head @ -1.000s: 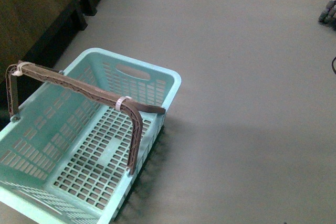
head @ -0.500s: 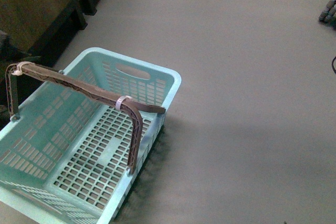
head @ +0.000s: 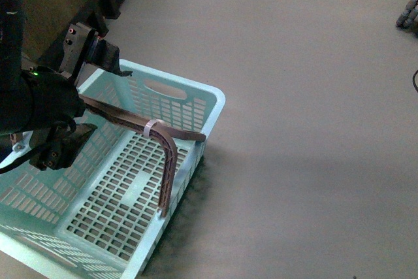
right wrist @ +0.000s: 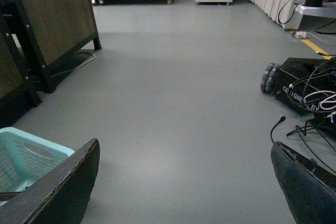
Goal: Pick lemon and mango into basket
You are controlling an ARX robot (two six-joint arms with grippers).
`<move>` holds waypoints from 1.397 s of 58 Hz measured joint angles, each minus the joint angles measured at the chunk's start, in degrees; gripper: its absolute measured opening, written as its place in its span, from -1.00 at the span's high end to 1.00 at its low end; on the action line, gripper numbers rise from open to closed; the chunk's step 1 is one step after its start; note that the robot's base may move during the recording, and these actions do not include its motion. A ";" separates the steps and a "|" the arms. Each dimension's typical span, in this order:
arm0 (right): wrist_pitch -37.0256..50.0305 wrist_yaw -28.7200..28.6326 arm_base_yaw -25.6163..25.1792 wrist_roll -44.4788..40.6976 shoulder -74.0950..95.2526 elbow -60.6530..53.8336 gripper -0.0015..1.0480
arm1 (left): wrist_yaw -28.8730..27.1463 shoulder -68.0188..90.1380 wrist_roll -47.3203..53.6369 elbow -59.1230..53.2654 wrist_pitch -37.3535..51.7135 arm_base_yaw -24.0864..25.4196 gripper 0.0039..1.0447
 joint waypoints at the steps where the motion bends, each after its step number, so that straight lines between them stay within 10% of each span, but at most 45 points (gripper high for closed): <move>1: 0.00 0.00 0.00 0.00 0.00 0.00 -0.83 | -0.13 0.39 -0.20 0.28 0.02 0.00 -0.87; 24: 0.00 0.00 0.00 0.00 0.00 0.00 -0.83 | -1.90 7.30 -2.45 8.02 -1.14 0.63 -0.84; 50: 0.00 0.00 0.00 0.00 0.00 0.00 -0.83 | -3.21 7.80 -7.54 9.46 -3.65 -0.44 0.43; 81: 0.00 0.00 0.00 0.00 0.00 0.00 -0.83 | -0.59 -21.31 -10.95 -8.20 -6.27 3.23 0.45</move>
